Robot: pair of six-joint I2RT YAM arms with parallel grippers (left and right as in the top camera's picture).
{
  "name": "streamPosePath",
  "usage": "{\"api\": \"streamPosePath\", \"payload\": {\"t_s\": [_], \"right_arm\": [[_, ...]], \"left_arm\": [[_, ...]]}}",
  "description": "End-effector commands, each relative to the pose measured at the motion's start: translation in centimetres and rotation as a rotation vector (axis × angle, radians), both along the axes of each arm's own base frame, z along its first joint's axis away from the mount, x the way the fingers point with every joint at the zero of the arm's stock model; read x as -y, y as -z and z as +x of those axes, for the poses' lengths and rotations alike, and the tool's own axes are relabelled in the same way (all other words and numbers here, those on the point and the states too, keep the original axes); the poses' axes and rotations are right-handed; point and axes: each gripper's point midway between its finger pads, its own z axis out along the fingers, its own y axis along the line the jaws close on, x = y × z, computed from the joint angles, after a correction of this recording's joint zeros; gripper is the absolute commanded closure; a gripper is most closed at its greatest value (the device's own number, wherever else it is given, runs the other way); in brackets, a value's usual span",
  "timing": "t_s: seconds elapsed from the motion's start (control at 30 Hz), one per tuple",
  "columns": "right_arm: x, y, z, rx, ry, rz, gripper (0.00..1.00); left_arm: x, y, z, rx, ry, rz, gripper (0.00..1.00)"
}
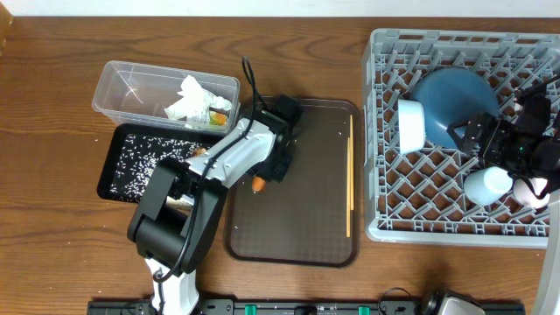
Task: Sort waste into correct bins and load items into the dishwasher rack
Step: 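Grasp the carrot on the tray with the left gripper, then place the carrot on the black tray beside the rice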
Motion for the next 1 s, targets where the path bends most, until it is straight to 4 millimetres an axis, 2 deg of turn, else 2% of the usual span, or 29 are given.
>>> {"api": "streamPosePath", "payload": {"t_s": [0.0, 0.1, 0.2, 0.3, 0.37, 0.57, 0.77, 0.87, 0.9, 0.97], "right_arm": [[-0.1, -0.2, 0.1, 0.009, -0.016, -0.013, 0.05], [-0.1, -0.2, 0.2, 0.013, -0.016, -0.014, 0.04], [-0.1, -0.2, 0.2, 0.013, -0.016, -0.015, 0.04], [-0.1, -0.2, 0.2, 0.013, -0.016, -0.015, 0.04], [-0.1, -0.2, 0.2, 0.013, -0.016, -0.015, 0.04], [-0.1, -0.2, 0.1, 0.008, -0.016, -0.012, 0.05], [-0.1, -0.2, 0.2, 0.010, -0.016, -0.013, 0.04], [-0.1, -0.2, 0.2, 0.013, -0.016, -0.015, 0.04], [-0.1, -0.2, 0.2, 0.013, -0.016, -0.015, 0.04], [-0.1, -0.2, 0.2, 0.013, -0.016, -0.014, 0.04]], "left_arm": [[0.5, -3.5, 0.9, 0.053, -0.011, -0.036, 0.93], [-0.4, -6.4, 0.7, 0.089, -0.026, -0.036, 0.93], [-2.8, -8.8, 0.3, 0.119, -0.064, 0.003, 0.92], [-5.3, -10.0, -0.5, 0.100, -0.127, 0.031, 0.93], [-7.1, -10.1, -1.1, 0.066, -0.192, 0.050, 0.92], [-11.2, -8.2, -2.4, -0.008, -0.344, 0.086, 0.92], [-14.0, -5.3, -2.9, -0.023, -0.436, 0.091, 0.92], [-15.1, -4.2, -2.8, -0.013, -0.475, 0.087, 0.83], [-15.4, -4.0, -2.6, -0.007, -0.487, 0.084, 0.72], [-16.1, -4.0, -2.4, 0.002, -0.519, 0.080, 0.70]]}}
